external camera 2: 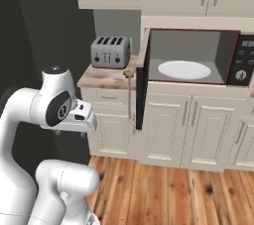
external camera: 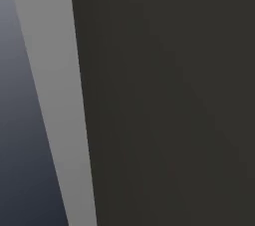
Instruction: Place the sponge inside the microwave to prepare for sanitizing.
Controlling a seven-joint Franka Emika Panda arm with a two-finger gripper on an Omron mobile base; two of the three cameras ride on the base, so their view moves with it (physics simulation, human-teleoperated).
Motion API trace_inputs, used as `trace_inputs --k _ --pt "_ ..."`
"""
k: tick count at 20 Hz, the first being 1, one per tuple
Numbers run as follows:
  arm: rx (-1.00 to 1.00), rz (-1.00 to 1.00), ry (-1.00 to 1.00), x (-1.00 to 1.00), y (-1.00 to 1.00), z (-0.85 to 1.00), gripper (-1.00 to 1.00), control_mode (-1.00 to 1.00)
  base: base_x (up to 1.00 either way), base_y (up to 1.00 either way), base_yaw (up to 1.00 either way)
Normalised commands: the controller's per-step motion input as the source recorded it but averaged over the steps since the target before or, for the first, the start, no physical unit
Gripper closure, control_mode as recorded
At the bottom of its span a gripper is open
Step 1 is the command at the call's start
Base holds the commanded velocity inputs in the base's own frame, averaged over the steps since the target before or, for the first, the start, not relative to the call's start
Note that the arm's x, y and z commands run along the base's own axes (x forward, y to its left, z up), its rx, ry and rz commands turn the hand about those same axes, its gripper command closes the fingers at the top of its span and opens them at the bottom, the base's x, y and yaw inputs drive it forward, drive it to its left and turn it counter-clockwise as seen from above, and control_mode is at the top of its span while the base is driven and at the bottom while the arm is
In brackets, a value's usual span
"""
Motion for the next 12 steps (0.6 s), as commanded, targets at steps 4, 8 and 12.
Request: trace_inputs --k 4,8,12 --pt "0.00 0.00 0.00 0.00 0.00 0.00 -1.00 1.00 0.45 0.08 0.00" --pt "0.00 0.00 0.00 0.00 0.00 0.00 -1.00 1.00 0.51 0.50 0.00" --pt "0.00 0.00 0.00 0.00 0.00 0.00 -1.00 1.00 0.45 0.76 0.00"
